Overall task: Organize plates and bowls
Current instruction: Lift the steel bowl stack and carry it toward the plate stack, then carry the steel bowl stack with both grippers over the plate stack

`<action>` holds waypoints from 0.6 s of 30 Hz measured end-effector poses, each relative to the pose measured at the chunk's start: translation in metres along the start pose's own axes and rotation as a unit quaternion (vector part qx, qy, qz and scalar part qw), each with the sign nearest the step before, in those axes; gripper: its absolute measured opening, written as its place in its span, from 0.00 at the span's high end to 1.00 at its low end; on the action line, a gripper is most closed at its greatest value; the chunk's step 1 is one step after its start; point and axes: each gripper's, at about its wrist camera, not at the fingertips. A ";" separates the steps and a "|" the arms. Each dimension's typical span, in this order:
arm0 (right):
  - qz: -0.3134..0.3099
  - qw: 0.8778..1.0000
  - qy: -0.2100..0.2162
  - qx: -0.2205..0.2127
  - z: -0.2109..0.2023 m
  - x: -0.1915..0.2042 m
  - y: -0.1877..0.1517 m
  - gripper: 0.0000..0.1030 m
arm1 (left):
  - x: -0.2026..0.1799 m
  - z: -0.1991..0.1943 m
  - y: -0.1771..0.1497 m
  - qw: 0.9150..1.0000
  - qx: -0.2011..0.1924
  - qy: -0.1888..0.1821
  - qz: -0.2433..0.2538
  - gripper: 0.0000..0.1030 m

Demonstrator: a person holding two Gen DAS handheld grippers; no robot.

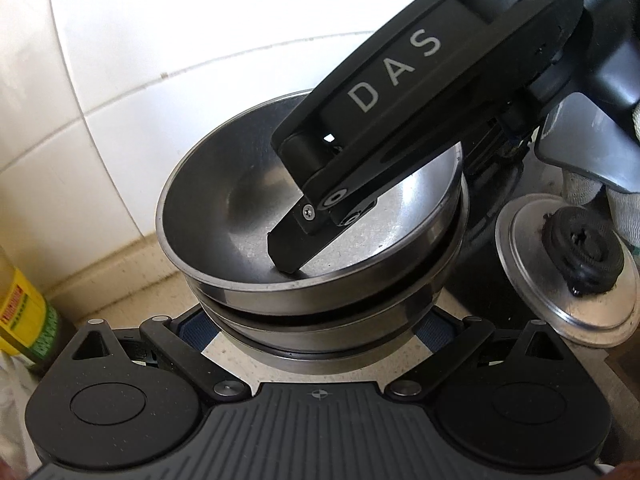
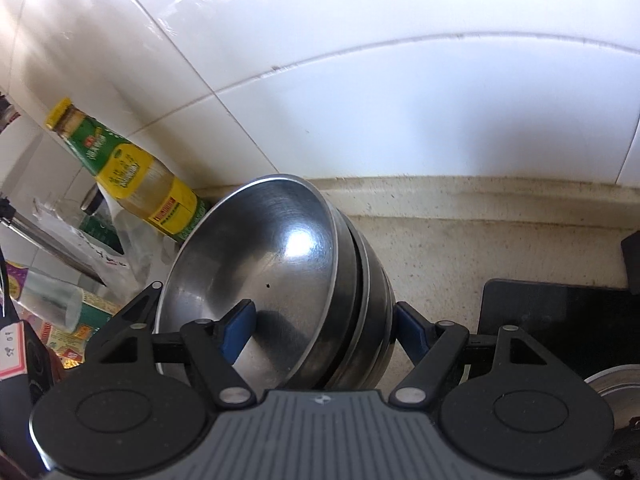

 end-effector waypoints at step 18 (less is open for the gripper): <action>-0.047 0.998 0.037 -0.031 -0.056 0.046 0.000 0.23 | -0.015 -0.054 0.020 0.998 -0.030 0.062 0.007 0.02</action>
Point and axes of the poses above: each gripper's, at about its wrist camera, not at the fingertips, and z roughly the way its jaws point, x to its left, y to its top, and after that the axes turned 8 degrees about -x, right-handed
